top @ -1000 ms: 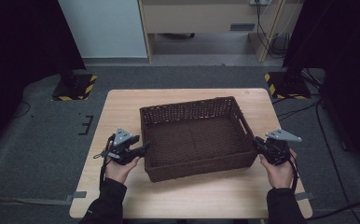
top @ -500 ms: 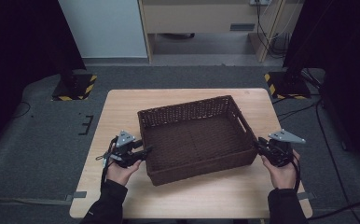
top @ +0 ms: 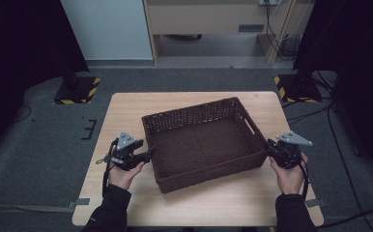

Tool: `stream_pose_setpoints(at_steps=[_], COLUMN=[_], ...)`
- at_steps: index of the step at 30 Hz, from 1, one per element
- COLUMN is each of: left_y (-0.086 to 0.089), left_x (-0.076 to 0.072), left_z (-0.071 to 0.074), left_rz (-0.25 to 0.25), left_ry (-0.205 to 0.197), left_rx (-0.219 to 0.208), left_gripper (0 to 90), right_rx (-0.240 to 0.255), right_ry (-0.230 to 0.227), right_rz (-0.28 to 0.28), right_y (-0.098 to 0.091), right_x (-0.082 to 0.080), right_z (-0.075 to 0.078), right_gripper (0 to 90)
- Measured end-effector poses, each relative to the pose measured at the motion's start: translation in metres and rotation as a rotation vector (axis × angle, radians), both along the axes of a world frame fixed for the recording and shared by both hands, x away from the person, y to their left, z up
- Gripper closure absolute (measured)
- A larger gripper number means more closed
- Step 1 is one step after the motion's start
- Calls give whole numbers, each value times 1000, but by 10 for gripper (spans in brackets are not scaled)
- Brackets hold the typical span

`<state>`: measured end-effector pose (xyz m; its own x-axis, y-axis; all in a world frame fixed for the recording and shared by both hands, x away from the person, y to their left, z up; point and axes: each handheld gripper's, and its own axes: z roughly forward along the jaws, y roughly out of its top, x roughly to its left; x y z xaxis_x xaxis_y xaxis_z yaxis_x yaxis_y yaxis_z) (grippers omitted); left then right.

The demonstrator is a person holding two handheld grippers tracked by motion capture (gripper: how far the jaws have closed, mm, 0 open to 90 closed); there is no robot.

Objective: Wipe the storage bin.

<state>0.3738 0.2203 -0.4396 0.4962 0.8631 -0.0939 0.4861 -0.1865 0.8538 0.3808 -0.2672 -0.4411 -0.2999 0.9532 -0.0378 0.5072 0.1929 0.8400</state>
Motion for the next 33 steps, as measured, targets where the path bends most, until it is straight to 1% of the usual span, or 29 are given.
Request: stream_pose_setpoints(at_steps=[1, 3, 5, 7, 8, 9, 12, 14, 15, 17, 19, 20, 22, 25, 27, 28, 31, 33], left_y=[0, -1, -3, -3, -3, -4, -7, -9, -9, -11, -12, -15, -17, -17, -17, -15, -14, -12], left_x=[4, 7, 6, 4, 3, 2, -2, -7, -7, -14, -16, -19, -21, -22, -22, -20, -18, -14], left_z=[-2, -5, -6, -6, -5, -5, -5, -4, -4, -4, -4, -4, -3, -4, -4, -2, 0, 1], left_rz=[-4, -23, -15, -17, -18, -16, -12, -10, -10, -13, -17, -15, -12, -11, -14, -31, -37, -24], left_ry=[8, 24, 14, 10, 10, 9, 4, 2, 2, -2, -5, -8, -12, -16, -16, -7, -5, -24], left_rx=[2, -17, -5, 2, 2, 4, 10, 12, 12, 8, 15, 22, 30, 28, 26, 26, 23, 17], left_gripper=[424, 427, 437, 449, 461, 478, 475, 473, 473, 471, 468, 464, 462, 460, 458, 455, 450, 419], right_rx=[0, 0, 1, -6, -9, 17, 52, 66, 68, 66, 61, 55, 59, 70, 91, 96, 105, 105], right_ry=[-3, -11, -14, -26, -30, -27, -44, -57, -58, -51, -54, -43, -38, -27, -14, -10, -17, -20], right_rz=[0, -3, -5, -22, -21, -17, 0, 17, 19, 30, 32, 31, 25, 20, 18, 14, 13, 10], right_y=[0, 0, -1, 0, -1, -2, -2, 0, 2, 6, 7, 10, 11, 11, 11, 11, 11, 10], right_x=[1, 2, 2, 1, 1, -1, -6, -11, -12, -15, -15, -16, -16, -16, -16, -15, -13, -12], right_z=[0, -1, -1, -1, 0, 2, 8, 12, 14, 16, 16, 14, 13, 10, 8, 7, 5, 4], right_gripper=[805, 802, 793, 725, 709, 681, 585, 537, 517, 486, 469, 458, 452, 448, 448, 443, 444, 451])
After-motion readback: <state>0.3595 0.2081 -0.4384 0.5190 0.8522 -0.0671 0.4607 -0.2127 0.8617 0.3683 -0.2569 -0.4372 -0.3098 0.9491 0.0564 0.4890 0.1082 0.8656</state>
